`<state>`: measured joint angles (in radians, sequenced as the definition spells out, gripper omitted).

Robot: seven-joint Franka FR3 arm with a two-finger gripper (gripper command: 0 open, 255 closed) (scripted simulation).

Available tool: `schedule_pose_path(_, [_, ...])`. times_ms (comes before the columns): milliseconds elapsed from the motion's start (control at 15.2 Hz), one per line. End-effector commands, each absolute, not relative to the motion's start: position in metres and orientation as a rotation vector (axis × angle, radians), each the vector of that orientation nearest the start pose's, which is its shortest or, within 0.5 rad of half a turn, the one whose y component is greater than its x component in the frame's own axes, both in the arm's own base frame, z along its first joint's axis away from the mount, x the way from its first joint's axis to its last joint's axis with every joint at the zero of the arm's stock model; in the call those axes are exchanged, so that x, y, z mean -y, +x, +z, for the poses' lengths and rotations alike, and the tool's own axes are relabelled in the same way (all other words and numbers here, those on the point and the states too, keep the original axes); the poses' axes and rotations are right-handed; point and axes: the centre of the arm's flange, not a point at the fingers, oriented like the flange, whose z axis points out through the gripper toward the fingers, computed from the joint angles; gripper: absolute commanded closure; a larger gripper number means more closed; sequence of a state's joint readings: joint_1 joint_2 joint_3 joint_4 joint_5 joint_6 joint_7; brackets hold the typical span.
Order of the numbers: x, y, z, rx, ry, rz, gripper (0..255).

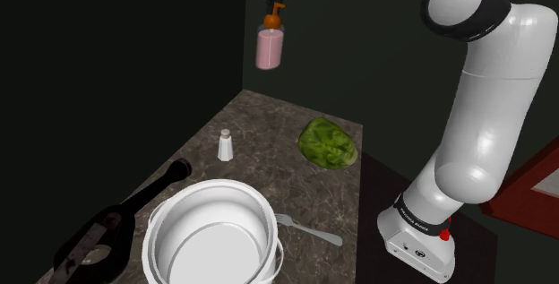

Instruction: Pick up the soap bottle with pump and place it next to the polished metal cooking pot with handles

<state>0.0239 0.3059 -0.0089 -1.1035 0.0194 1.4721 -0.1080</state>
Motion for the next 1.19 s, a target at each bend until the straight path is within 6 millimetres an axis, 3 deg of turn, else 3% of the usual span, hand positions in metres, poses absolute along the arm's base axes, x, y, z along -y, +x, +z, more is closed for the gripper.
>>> schedule_pose_path(0, [-0.032,0.613,0.651,0.197,-3.121,-0.101,255])
schedule_pose_path(1122, [-0.184,0.448,0.661,0.197,-3.121,-0.101,255])
